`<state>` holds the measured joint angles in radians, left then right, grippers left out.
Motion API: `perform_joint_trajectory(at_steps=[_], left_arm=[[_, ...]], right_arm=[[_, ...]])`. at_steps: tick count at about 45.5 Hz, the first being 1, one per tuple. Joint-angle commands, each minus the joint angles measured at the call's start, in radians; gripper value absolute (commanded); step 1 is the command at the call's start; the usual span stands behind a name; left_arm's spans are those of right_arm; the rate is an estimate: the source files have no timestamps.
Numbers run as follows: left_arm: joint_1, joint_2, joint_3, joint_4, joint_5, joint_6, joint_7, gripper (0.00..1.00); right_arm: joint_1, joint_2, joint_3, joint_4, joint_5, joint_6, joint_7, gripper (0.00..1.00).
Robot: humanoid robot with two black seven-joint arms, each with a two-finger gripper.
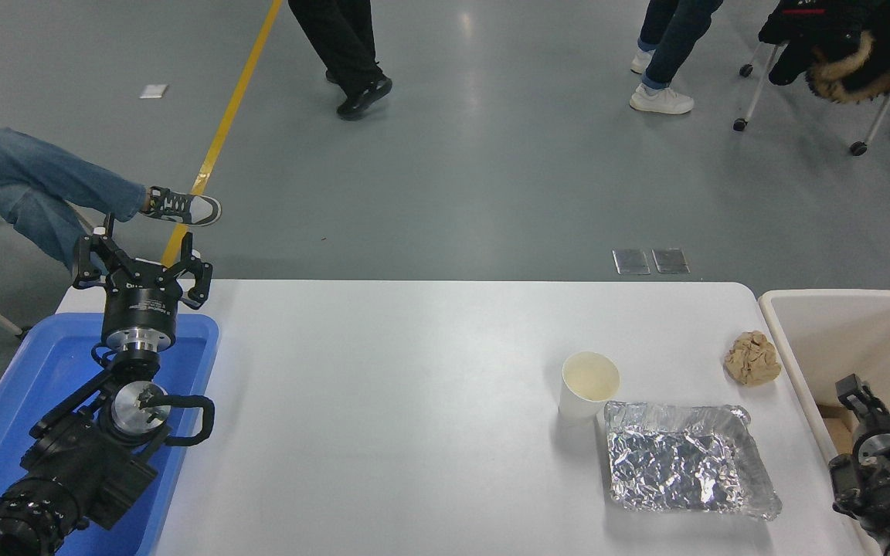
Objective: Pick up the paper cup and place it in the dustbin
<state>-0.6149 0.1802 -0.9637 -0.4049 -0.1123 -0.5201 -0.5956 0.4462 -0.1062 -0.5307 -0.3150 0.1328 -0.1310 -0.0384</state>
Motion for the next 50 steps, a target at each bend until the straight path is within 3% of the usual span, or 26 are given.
perform_joint_trajectory(at_steps=[1, 31, 39, 46, 50], left_arm=[[-0.005, 0.004, 0.006, 0.001, -0.001, 0.008, 0.013, 0.99], [0.003, 0.002, 0.005, 0.000, -0.007, -0.003, 0.000, 0.99], [0.001, 0.002, 0.006, 0.000, -0.007, -0.003, 0.002, 0.99], [0.000, 0.002, 0.006, 0.000, -0.006, -0.006, 0.003, 0.99], [0.000, 0.001, 0.006, 0.000, -0.006, -0.006, 0.003, 0.99]], right_arm=[[-0.001, 0.007, 0.005, 0.025, -0.001, -0.001, 0.002, 1.00], [0.035, -0.007, -0.005, 0.036, 0.007, 0.002, 0.002, 1.00], [0.190, -0.150, -0.040, 0.264, 0.014, 0.037, -0.005, 1.00], [0.448, -0.449, -0.063, 0.765, 0.018, 0.067, -0.018, 1.00], [0.615, -0.553, -0.152, 0.986, 0.016, 0.068, -0.018, 1.00]])
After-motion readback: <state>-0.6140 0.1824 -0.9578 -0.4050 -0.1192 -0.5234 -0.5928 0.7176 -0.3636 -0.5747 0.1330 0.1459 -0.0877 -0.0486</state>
